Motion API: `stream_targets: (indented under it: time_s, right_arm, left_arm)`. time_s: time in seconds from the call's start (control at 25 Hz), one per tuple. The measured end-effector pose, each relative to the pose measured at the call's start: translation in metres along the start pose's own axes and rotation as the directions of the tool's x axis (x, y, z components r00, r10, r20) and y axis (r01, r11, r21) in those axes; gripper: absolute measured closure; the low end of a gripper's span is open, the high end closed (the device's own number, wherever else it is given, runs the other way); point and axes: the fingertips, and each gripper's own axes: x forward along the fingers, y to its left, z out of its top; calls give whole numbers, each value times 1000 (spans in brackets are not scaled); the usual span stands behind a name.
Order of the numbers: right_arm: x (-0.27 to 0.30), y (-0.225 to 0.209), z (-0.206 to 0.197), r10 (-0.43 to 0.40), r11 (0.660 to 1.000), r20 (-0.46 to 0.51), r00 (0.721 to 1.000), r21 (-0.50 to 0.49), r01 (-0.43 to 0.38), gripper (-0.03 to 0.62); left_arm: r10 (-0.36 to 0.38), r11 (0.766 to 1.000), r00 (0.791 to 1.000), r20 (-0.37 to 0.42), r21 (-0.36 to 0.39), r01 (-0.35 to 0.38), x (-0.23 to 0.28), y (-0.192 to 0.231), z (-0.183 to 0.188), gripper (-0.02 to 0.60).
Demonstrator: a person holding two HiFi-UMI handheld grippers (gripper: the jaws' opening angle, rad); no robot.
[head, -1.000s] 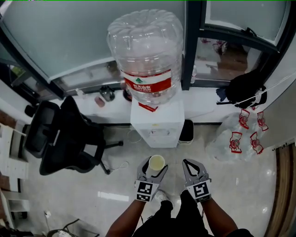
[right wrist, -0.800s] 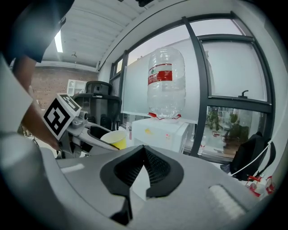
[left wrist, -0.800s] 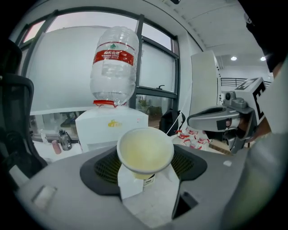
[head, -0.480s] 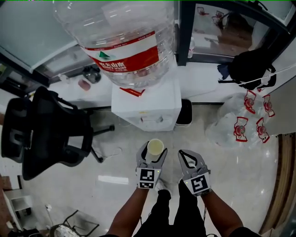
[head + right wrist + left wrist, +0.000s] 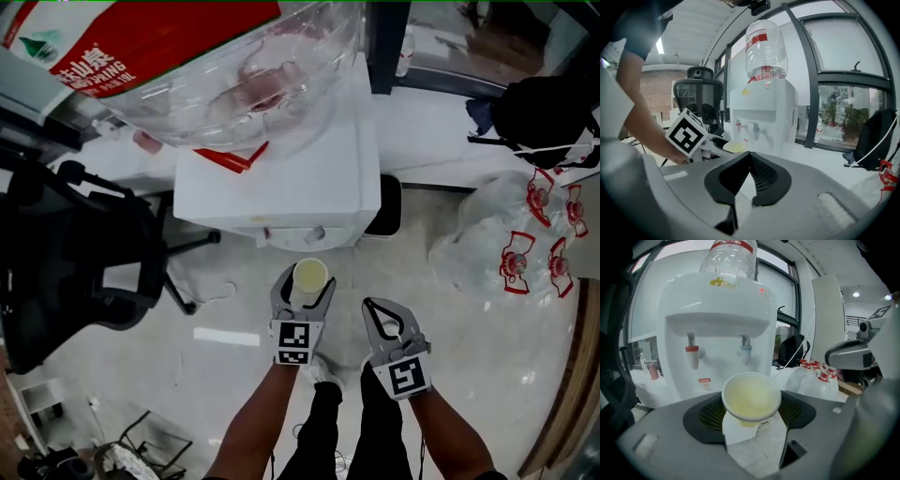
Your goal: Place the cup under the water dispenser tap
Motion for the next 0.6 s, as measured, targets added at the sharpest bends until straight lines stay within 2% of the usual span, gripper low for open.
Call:
stream_targets:
  time_s: [0.32, 0.6]
  right_arm:
    - [11, 3, -49, 52, 999, -43, 998, 6, -51, 591]
    - [13, 21, -61, 107, 994, -47, 993, 25, -106, 591]
  left_arm:
    - [34, 999, 999, -15, 21, -33, 69, 11, -31, 216]
    - [74, 997, 997, -11, 16, -73, 104, 21, -32, 213]
